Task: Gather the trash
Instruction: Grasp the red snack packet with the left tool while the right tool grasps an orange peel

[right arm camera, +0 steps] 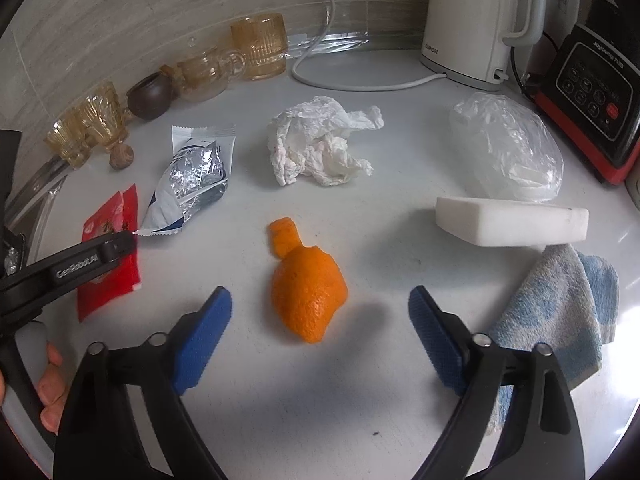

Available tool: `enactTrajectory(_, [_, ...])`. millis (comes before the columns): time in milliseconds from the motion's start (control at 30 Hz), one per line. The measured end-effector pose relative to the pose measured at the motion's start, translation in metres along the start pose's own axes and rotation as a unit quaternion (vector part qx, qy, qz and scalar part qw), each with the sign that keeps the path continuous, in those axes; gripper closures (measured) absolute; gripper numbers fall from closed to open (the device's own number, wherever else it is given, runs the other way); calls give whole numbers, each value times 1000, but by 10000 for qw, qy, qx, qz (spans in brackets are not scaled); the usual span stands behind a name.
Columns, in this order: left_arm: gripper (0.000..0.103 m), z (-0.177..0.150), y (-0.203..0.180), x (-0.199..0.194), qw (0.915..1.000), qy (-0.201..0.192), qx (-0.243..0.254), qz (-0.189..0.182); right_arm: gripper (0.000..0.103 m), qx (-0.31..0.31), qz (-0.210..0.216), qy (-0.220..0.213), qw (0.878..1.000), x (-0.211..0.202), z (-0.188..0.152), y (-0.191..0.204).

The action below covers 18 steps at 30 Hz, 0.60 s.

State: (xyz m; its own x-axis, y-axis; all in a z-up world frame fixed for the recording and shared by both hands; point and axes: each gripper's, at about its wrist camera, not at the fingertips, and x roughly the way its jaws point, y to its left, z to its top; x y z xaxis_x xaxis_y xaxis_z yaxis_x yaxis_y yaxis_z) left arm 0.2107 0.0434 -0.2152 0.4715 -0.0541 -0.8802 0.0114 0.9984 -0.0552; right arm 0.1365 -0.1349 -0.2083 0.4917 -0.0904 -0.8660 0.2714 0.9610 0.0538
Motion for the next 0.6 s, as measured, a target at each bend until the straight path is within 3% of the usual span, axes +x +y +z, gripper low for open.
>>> enactTrajectory(133, [50,0,10,-4,9999,-104,84,-27,33,28,37,53,10000,4,1,2])
enactTrajectory(367, [72,4,18,-4,9992,-178,252,-265,44,61,72,95,9999,6,3,3])
enactTrajectory(467, [79,4,19,-6,9986,-166,323,-379,51,80,76,100,9999,6,3,2])
enactTrajectory(600, [80,1,28,-12,9978,-78,267,-599,67,74,78,109,9999,6,4,1])
